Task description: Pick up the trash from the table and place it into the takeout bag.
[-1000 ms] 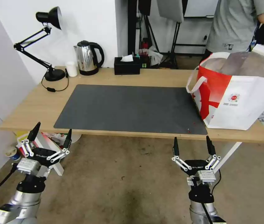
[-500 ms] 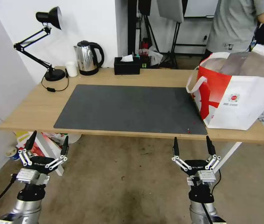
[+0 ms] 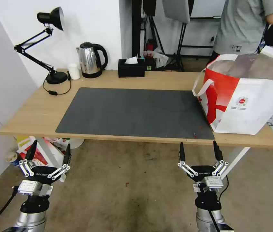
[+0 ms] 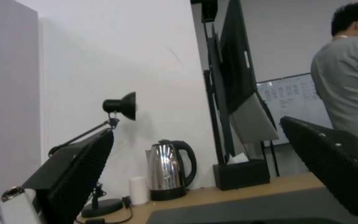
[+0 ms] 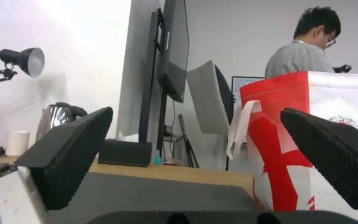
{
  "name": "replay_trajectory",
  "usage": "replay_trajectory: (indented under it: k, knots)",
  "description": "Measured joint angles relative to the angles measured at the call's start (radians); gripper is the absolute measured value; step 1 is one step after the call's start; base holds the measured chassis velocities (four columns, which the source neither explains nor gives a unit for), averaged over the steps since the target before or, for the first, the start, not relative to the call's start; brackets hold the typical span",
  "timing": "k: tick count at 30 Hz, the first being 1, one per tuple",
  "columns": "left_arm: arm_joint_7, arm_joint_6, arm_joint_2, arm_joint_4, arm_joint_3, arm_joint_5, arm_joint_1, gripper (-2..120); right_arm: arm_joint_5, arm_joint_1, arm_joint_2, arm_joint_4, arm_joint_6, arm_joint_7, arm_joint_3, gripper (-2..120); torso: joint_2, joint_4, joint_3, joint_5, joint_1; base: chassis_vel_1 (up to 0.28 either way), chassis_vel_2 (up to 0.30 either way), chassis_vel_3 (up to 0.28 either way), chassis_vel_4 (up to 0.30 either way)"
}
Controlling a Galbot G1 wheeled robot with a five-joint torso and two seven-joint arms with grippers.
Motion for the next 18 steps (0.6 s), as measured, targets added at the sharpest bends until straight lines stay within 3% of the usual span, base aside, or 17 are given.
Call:
replay_trajectory:
  k: [18]
  knots:
    - [-0.011,0.023,-0.035,-0.007,0.038,0.000,-0.034,100,0.000,0.000,0.000,0.000,0.000,0.000,0.000,100,0.000,0.0000,0.000,-0.0001,0.000,0.000,0.000,0.000,0.000]
